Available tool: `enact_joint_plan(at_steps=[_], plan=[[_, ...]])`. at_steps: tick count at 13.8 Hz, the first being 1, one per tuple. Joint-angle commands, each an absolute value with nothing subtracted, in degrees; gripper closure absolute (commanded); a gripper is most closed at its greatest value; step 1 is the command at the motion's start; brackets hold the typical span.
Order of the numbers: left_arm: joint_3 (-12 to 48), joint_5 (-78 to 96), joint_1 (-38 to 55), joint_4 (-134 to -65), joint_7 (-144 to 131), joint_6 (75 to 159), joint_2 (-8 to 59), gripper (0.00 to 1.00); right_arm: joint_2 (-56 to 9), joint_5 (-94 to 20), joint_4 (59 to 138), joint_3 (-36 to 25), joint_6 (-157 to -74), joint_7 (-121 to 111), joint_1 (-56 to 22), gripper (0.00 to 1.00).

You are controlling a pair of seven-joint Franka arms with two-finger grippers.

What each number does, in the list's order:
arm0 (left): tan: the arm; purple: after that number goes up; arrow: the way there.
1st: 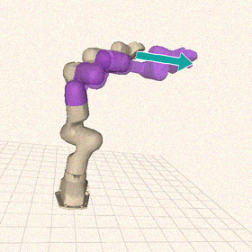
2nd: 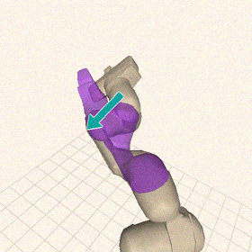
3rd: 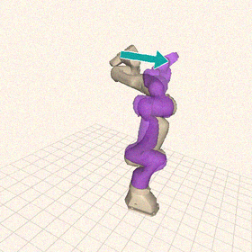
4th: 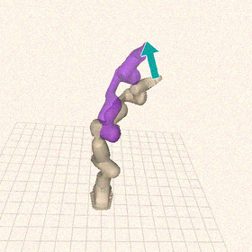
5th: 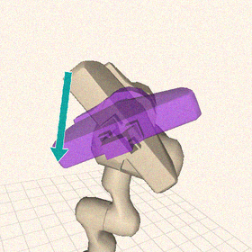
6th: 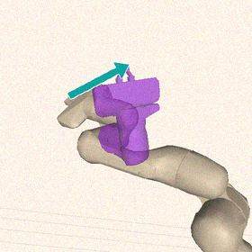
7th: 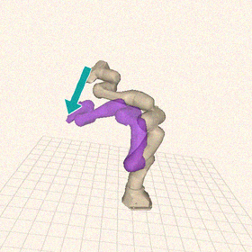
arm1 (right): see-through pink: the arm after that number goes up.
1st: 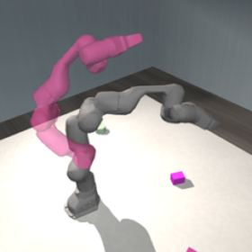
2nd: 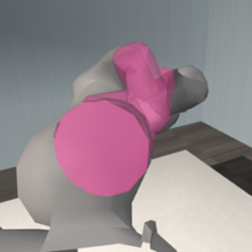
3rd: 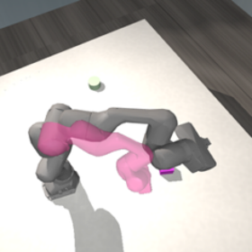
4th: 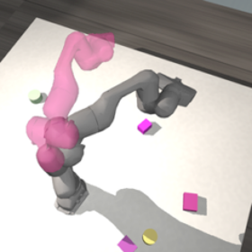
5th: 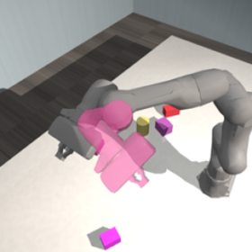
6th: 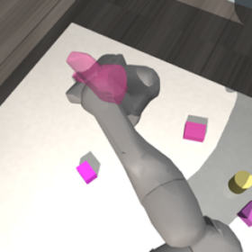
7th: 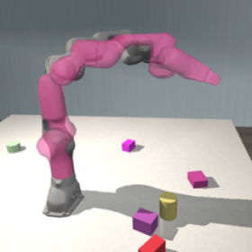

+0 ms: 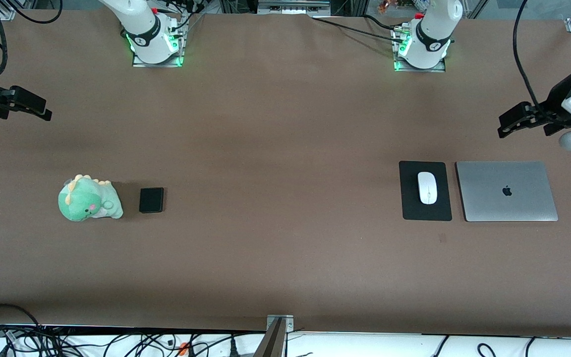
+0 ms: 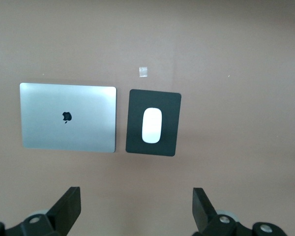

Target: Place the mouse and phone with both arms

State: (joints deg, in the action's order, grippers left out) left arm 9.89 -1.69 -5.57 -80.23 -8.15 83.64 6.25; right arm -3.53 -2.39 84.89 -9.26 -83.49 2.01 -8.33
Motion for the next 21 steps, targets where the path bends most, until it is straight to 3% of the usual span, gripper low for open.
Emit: enact_joint_plan(at_steps=[1, 21], plan=[[5.54, -0.35, -1.24, -87.26, -6.15, 85.95, 0.89, 0.0, -2.19, -1.76, 85.87, -7.91, -82.88, 2.73, -7.21, 0.0], [3.34, -0.88, 0.88, -86.57, -2.46, 85.43, 0.61, 0.0, -3.6, -1.06, 85.52, -7.73, -83.41, 1.49, -8.26, 0.0]])
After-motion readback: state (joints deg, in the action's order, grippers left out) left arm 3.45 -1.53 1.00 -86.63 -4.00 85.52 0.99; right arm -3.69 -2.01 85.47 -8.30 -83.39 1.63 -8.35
